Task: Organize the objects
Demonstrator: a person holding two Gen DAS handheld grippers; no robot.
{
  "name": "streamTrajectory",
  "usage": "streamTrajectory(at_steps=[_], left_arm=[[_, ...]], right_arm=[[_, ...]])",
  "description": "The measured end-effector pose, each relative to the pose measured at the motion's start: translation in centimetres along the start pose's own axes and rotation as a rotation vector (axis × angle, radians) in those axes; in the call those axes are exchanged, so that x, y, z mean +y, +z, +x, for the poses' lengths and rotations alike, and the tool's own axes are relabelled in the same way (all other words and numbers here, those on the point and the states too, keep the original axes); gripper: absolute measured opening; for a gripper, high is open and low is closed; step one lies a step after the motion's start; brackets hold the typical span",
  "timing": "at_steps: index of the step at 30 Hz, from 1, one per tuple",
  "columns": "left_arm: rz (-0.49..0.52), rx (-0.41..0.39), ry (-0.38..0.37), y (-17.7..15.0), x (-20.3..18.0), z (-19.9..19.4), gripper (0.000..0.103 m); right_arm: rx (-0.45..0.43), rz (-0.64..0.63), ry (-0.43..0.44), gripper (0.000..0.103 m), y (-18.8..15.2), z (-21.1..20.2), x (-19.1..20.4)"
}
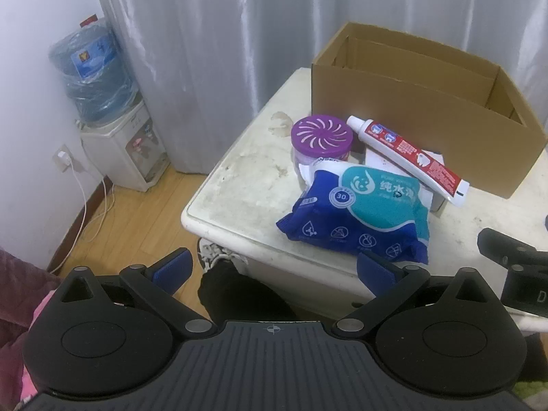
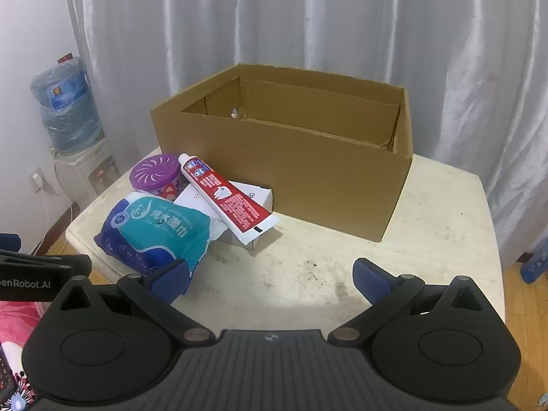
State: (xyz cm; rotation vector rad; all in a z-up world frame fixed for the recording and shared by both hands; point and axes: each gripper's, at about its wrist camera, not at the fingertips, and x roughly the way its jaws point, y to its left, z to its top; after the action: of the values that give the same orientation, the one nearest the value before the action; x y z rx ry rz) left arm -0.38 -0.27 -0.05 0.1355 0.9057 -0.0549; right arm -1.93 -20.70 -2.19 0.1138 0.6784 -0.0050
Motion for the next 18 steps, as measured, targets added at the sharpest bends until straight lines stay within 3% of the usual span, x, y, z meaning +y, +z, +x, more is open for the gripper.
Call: streamTrajectory(at_steps=[18], left_arm=[[0.005,0.0,0.0,0.14,-0.11,-0.09,0.103]], right_arm=[[-0.005,0.001,-0.003,0.103,0.19,-0.19,-0.02]])
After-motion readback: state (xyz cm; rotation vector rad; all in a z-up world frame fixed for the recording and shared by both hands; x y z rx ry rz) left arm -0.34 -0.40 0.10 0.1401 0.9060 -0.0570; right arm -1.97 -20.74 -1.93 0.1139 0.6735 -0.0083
